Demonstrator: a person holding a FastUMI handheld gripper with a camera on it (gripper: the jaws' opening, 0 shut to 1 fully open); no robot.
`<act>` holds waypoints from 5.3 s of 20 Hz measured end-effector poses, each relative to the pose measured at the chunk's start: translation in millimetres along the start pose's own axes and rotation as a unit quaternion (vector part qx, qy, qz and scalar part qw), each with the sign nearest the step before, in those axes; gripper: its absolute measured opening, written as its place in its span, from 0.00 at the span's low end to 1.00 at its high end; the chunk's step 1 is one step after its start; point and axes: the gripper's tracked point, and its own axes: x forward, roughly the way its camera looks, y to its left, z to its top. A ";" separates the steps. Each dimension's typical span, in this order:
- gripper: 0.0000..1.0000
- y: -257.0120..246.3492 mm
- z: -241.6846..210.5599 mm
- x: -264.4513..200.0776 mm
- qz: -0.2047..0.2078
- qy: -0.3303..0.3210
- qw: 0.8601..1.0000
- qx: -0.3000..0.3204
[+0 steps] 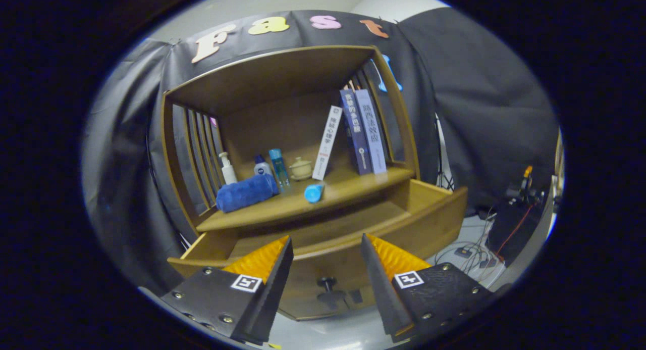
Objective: Pull open the drawer, take out the items inside it, and place them on the countertop above the cabinet.
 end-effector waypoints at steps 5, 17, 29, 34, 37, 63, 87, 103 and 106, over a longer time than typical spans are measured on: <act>0.80 -7.1 -36.0 8.7 0.009 0.022 0.999 0.023; 0.80 10.5 -71.6 41.0 0.061 0.074 0.995 -0.023; 0.80 13.2 -58.6 72.6 0.089 0.073 0.993 -0.014; 0.81 21.6 -57.1 103.5 0.083 0.080 0.993 -0.027; 0.81 26.7 -54.7 121.4 0.083 0.081 0.993 -0.024; 0.84 17.8 98.3 40.8 0.006 -0.062 0.996 -0.057; 0.84 18.4 159.2 -134.3 -0.009 -0.162 0.979 -0.125; 0.53 -13.6 160.3 -95.6 0.027 -0.159 0.968 -0.193; 0.51 -39.4 166.5 -73.5 0.029 -0.162 0.966 -0.199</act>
